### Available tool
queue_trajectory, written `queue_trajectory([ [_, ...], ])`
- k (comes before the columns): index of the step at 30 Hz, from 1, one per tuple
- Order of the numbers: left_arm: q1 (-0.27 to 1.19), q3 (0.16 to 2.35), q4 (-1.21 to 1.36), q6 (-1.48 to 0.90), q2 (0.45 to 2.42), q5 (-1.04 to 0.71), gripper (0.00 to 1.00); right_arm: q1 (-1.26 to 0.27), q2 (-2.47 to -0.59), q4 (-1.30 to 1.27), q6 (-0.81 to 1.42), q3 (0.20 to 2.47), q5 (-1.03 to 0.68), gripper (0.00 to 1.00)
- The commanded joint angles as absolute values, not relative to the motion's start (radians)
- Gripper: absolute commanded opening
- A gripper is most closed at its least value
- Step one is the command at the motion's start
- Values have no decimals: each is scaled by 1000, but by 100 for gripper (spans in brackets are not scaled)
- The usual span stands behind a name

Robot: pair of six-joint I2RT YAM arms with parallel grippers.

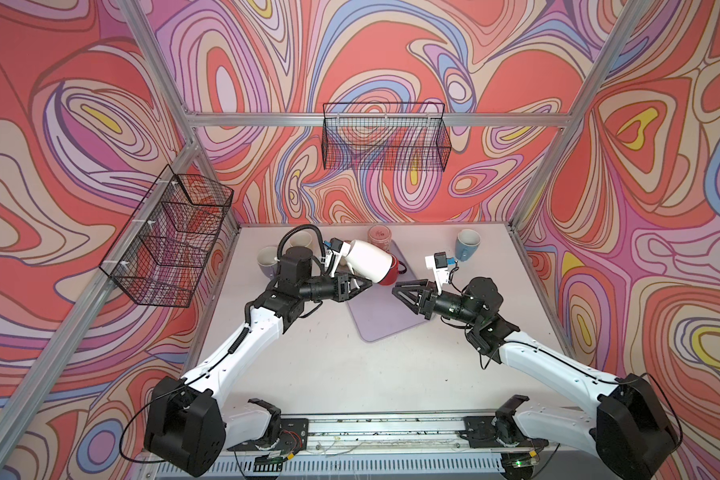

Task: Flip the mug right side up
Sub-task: 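Close the right gripper on the white mug held by the left gripper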

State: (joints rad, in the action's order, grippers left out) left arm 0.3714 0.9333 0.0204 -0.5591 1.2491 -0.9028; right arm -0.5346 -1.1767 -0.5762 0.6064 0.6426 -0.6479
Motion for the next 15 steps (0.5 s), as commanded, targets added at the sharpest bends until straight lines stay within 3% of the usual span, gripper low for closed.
queue_trajectory([
  [1,366,936,155,-589,1227,-961,4,-540,-1197,-655,619,681,-654,42],
  [15,366,921,191,-613,1225,-984,2,-566,-1365,-870,691,771,-666,41],
])
